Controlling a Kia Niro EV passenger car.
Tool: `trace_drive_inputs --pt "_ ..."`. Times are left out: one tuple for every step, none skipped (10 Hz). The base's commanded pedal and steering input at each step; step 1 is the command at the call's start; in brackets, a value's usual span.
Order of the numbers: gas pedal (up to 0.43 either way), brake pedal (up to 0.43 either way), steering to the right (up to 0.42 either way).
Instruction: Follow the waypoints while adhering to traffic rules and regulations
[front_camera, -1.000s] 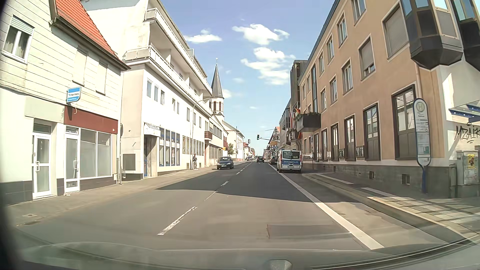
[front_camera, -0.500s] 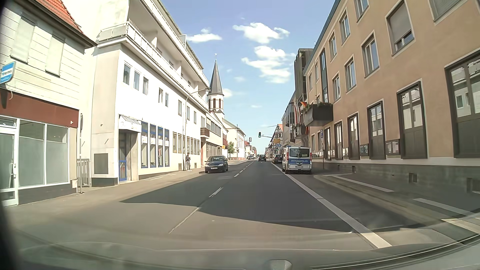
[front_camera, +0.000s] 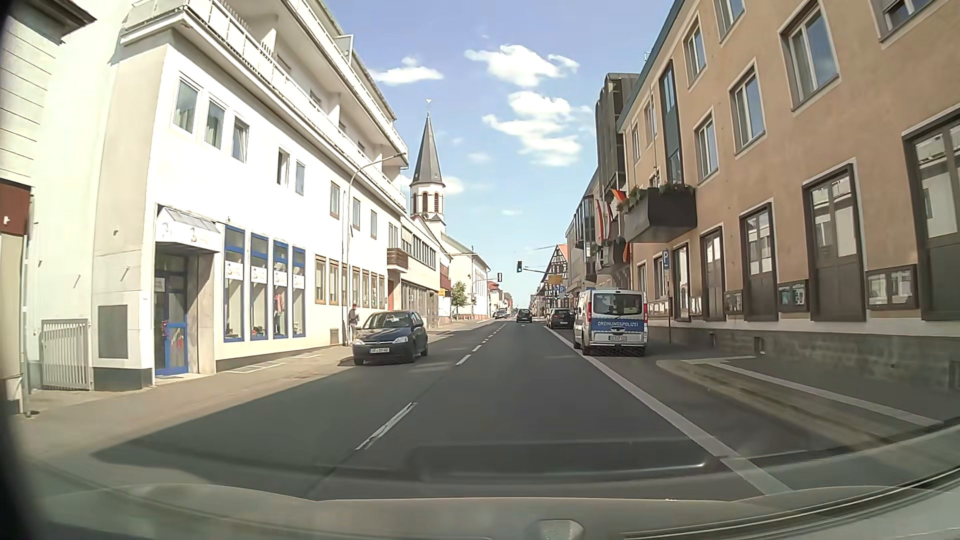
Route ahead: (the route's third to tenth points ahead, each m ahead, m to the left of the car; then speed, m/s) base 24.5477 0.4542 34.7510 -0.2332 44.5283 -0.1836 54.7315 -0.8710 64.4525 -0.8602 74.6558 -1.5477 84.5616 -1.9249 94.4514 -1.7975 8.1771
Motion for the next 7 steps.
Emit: trace_drive_inputs --pt "0.059 0.030 0.006" --pt "0.059 0.030 0.005" --pt "0.059 0.030 0.005" --pt "0.059 0.030 0.005" --pt "0.059 0.030 0.005" --pt "0.067 0.030 0.005" --pt "0.079 0.030 0.005"
